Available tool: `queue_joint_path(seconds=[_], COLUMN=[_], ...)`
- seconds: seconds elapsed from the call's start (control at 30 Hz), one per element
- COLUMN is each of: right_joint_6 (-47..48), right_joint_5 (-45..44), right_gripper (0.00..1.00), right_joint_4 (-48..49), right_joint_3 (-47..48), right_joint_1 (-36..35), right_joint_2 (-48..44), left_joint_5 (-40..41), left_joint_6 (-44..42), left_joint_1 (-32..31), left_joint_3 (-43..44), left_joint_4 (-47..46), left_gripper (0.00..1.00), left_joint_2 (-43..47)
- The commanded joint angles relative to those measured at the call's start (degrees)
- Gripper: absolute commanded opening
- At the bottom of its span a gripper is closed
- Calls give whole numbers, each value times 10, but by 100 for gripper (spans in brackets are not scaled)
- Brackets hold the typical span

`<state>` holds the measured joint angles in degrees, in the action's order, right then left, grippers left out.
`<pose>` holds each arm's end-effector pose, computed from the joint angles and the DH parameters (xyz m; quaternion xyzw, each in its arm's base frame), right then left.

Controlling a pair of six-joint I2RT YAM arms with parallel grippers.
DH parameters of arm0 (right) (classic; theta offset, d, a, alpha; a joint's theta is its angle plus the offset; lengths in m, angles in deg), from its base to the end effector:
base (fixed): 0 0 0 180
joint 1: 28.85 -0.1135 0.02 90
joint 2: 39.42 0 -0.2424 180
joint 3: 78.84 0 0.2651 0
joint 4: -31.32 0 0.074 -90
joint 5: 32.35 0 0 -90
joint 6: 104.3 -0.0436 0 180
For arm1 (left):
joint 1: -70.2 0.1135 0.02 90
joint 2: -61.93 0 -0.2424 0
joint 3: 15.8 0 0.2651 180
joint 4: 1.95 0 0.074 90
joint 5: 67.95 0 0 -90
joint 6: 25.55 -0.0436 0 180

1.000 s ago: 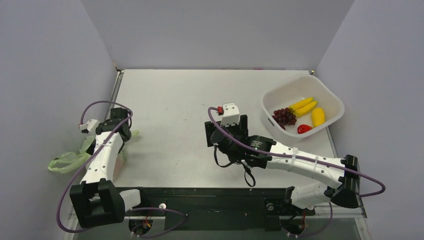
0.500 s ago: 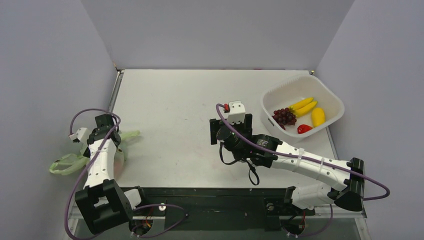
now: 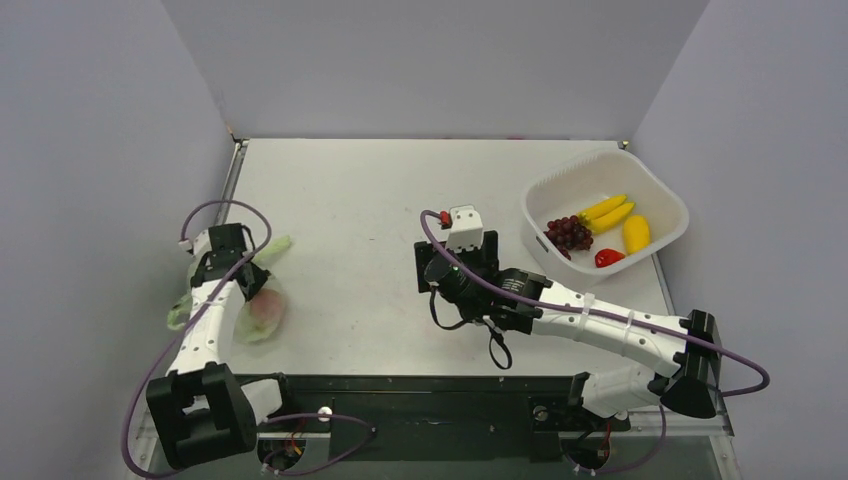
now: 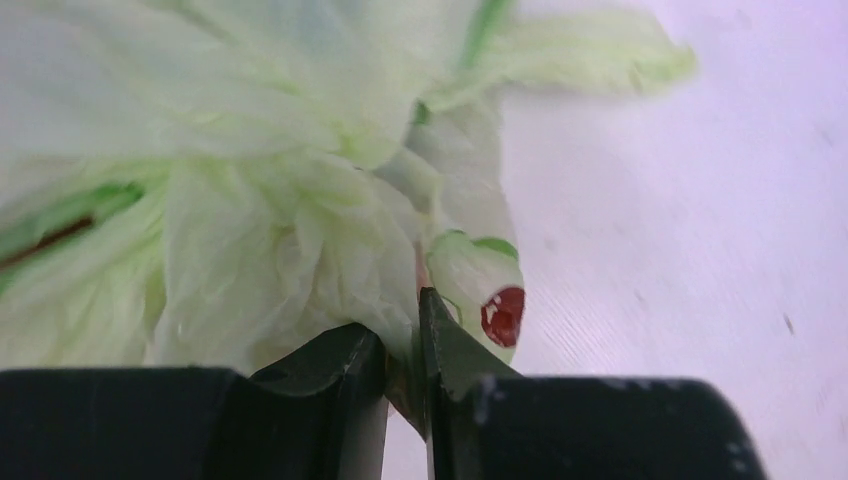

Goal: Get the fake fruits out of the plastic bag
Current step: Move the plastic bag to the center of the board.

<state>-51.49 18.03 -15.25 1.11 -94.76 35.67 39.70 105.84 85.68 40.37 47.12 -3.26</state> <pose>0.1487 0.2644 0.2986 -0.0786 0.8661 0.1091 0.4815 0.2289 0.0771 0.1939 -0.4895 0.8154 0.0829 0.2978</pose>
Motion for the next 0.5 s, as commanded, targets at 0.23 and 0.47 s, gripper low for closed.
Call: queue_joint_path(seconds=[0.23,0.47], right_joint_6=[-49,-30], right_joint_5=[28,88], right_gripper=[98,97], right_joint_4=[-32,-39], right_joint_3=[-47,-135], right_joint_1=[4,20], right_joint_2=[-39,-133], left_joint_5=[-201,-233], left_joint_6=[-113,-181], left_joint_1=[-337,-469], left_joint_3=[68,147], left_joint_4=[-130,-142], left_gripper=[21,19], left_joint_2=[-20,-153])
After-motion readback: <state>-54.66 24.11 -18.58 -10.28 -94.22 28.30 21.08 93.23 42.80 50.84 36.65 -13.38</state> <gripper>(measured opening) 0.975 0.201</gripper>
